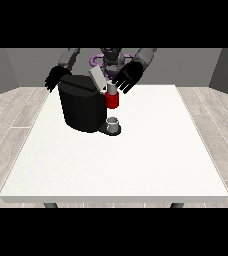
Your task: Insert the coffee pod into the coffee machine and close the lid
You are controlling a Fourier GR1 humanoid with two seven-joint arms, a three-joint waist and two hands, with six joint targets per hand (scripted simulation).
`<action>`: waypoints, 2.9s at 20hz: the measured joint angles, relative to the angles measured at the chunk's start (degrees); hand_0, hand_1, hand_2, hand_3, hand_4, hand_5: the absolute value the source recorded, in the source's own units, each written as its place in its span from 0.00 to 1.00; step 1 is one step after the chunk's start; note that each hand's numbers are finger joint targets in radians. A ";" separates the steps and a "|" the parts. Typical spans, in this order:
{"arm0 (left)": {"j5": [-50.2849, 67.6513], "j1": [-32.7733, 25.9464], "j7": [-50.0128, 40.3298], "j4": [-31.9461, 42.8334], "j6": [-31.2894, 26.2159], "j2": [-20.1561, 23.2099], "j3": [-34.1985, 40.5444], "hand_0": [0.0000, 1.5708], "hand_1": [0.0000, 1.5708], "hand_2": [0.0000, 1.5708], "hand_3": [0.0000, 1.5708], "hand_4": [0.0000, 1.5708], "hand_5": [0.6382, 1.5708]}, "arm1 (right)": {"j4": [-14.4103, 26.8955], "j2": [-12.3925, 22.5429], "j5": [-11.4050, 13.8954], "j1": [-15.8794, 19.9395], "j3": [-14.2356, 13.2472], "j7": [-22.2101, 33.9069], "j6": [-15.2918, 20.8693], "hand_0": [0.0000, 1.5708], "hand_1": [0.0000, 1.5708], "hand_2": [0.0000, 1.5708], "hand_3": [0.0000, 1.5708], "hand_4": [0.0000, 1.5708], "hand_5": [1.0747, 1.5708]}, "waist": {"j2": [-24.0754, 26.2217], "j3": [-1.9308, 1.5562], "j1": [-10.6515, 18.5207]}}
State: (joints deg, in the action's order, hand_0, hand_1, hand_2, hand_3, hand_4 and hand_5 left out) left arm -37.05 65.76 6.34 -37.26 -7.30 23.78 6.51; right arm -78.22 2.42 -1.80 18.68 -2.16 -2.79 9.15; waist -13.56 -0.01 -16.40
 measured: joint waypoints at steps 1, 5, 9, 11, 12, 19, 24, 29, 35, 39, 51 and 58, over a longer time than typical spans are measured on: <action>-0.09 -0.37 0.61 0.43 0.23 0.32 0.15 0.75 0.75 0.80 0.75 0.31 1.00 | -0.98 0.19 -0.26 0.08 0.13 1.01 -0.31 0.00 0.00 0.00 0.00 0.32 1.00 | -0.08 -0.02 -0.50; -0.15 0.68 0.90 0.73 -0.38 1.09 0.51 0.76 0.76 0.81 0.76 0.32 1.00 | -1.01 -0.08 -0.49 -0.36 -0.10 -0.14 -0.30 0.00 0.00 0.00 0.00 0.33 1.00 | -0.69 0.00 -0.53; -0.43 1.11 0.67 1.01 -0.19 0.68 0.51 0.74 0.74 0.79 0.75 0.32 1.00 | -0.76 0.14 -0.41 -0.22 -0.53 -0.90 -0.14 0.00 0.00 0.00 0.00 0.29 1.00 | -1.18 -0.01 -0.37; -0.83 0.83 0.31 1.00 0.11 -0.02 0.16 0.75 0.75 0.79 0.76 0.31 1.00 | -0.45 0.30 -0.53 -0.08 -0.81 -0.47 -0.07 0.00 0.00 0.00 0.00 0.29 1.00 | -0.67 -0.01 0.09; -0.92 1.31 -0.13 1.08 0.06 -0.03 0.21 0.75 0.75 0.80 0.75 0.31 1.00 | -0.40 0.27 -0.55 0.47 -0.90 -0.26 0.08 0.00 0.00 0.00 0.00 0.29 1.00 | -0.89 -0.02 0.08; -0.95 0.77 0.43 1.33 -0.67 -0.20 0.40 0.78 0.78 0.81 0.74 0.31 1.00 | 0.13 0.22 -0.63 -0.16 -1.35 -1.51 0.27 0.00 0.00 0.00 0.00 0.28 1.00 | -0.94 -0.06 0.61; -1.02 0.79 0.35 1.58 -0.97 0.19 0.80 0.74 0.74 0.76 0.67 0.29 1.00 | 0.05 0.49 -0.66 -0.12 -1.36 -1.53 0.02 0.00 0.00 0.00 0.00 0.23 1.00 | -1.37 -0.10 0.29; -1.67 1.59 0.86 1.73 -1.66 1.14 0.59 0.70 0.70 0.73 0.62 0.26 1.00 | 0.18 0.78 -0.63 0.30 -1.58 -1.09 0.15 0.00 0.00 0.00 0.00 0.26 1.00 | -2.05 -0.06 0.02; -2.42 1.15 1.74 2.29 -1.76 1.42 0.29 0.67 0.67 0.71 0.61 0.23 1.00 | -0.51 0.68 -0.61 0.22 -1.25 -0.58 0.11 0.00 0.00 0.00 0.00 0.30 1.00 | -1.63 -0.03 0.07; -2.96 1.33 2.11 2.30 -0.87 1.41 0.25 0.65 0.65 0.69 0.58 0.23 1.00 | -1.14 0.21 -0.39 0.54 -0.80 0.13 0.59 0.00 0.00 0.00 0.00 0.29 1.00 | -1.84 -0.05 0.06; -5.84 0.58 3.99 1.71 -4.12 2.31 -2.53 0.00 0.00 0.00 0.00 0.00 1.00 | 1.03 -0.06 -0.50 -1.18 -1.73 -2.76 0.93 0.00 0.00 0.00 0.00 0.22 1.00 | -1.11 -0.11 1.17; -6.57 0.05 3.47 1.34 -5.39 1.72 -2.89 0.00 0.00 0.00 0.00 0.00 1.00 | 2.55 0.81 -0.64 -1.16 -2.51 -2.54 0.67 0.00 0.00 0.00 0.00 0.26 1.00 | 0.83 -0.03 2.61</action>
State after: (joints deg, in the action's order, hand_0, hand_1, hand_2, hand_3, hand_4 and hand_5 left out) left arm -43.61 65.81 9.81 -35.92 -12.69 25.50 3.62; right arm -75.68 3.23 -2.44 17.52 -4.67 -5.33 9.82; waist -12.73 -0.03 -13.79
